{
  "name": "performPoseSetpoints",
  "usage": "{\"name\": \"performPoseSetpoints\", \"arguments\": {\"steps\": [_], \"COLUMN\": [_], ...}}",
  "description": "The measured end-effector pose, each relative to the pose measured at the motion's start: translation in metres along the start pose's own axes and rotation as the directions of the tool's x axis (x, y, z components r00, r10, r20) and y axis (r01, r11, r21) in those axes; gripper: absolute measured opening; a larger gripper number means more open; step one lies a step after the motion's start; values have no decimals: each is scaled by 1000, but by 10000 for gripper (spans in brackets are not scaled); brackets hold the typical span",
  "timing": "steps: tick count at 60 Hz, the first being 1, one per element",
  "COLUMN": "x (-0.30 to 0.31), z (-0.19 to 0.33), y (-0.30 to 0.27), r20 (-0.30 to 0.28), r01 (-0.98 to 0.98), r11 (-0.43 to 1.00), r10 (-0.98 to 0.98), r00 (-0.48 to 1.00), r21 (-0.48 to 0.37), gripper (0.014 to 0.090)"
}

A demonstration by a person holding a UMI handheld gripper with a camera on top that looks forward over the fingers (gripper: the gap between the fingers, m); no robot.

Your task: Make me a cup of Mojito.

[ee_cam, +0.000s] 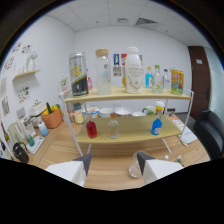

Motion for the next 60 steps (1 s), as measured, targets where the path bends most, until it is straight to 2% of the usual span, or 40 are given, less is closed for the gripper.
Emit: {"name": "performPoseSetpoints", "arguments": {"steps": [15,29,43,45,50,57,60], "x": [-77,-109,-118,-118,-118,-112,-112], "z": [3,54,99,105,111,111,110], "y": [-125,-177,-210,-211,-216,-220,-220], "r20": [64,61,15,9,-7,-30,-22], "r01": [15,30,64,71,79,80,66], "r11": [983,977,970,969,968,963,963], "r10": [-27,-43,-69,-75,-80,-74,-62], "r00": [998,997,997,997,997,997,998], "r21": [186,213,236,235,239,258,262], "gripper": [852,853,853,825,690,549,533]}}
